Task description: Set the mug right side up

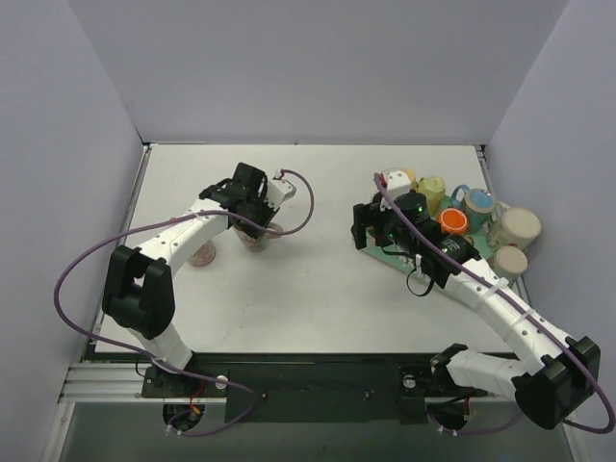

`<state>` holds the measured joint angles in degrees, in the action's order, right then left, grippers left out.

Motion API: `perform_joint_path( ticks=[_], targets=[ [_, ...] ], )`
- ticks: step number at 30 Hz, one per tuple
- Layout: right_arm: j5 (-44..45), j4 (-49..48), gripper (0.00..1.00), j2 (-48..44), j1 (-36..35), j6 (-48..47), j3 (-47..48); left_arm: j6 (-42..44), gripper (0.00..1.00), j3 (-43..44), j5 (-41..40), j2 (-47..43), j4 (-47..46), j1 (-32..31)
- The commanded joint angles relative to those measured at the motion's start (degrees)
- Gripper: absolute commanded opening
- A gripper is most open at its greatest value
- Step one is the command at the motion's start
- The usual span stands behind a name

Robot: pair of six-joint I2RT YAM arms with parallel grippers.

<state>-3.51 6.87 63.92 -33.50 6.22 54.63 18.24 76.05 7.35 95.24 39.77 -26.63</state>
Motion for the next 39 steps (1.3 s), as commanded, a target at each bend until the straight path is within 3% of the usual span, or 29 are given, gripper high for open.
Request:
perform_joint_path(
  ticks=[1, 5, 13, 14, 16, 19, 24, 31, 35, 39],
  targets=[
    [24.81, 3.5, 0.96, -2.48, 3.43, 7.67, 1.27, 0.91, 0.0, 1.91, -10.34, 1.52, -7.07, 2.46],
    [35.48, 4.55, 1.0, -3.98, 4.14, 8.9, 0.74, 2.15, 0.0, 2.08, -10.26, 3.54, -6.81, 4.21],
    [29.71, 14.13, 0.98, 2.08, 10.03, 11.19, 8.91, 3.82, 0.01, 6.3, -8.59, 7.24, -1.1, 6.42],
    [27.26, 14.39, 0.98, 3.65, 10.73, 10.75, 10.13, 3.91, 0.19, 6.82, -8.32, 7.15, -0.57, 6.5],
    [23.74, 14.83, 0.98, 6.72, 12.3, 9.87, 12.33, 3.91, 0.38, 7.44, -7.71, 6.54, -0.57, 6.77],
    [21.79, 17.2, 0.96, 11.48, 14.42, 11.35, 17.51, 4.79, 0.5, 7.53, -5.44, 3.65, -0.83, 7.12],
    [21.08, 17.65, 0.94, 21.06, 16.27, 14.43, 23.5, 5.05, 0.57, 8.59, -3.23, -1.71, 0.75, 7.12],
    [16.7, 18.87, 0.92, 37.65, 17.41, 12.42, 36.93, 4.17, 0.57, 5.96, 0.81, -9.45, 1.72, 7.12],
    [9.85, 19.05, 0.88, 42.85, 18.03, 11.89, 41.16, 4.43, 0.57, 3.41, 1.7, -12.53, 1.36, 7.03],
    [8.78, 19.58, 0.8, 44.8, 18.2, 12.15, 41.09, 4.7, 0.57, 1.91, 1.44, -13.68, 1.54, 7.03]
  ],
)
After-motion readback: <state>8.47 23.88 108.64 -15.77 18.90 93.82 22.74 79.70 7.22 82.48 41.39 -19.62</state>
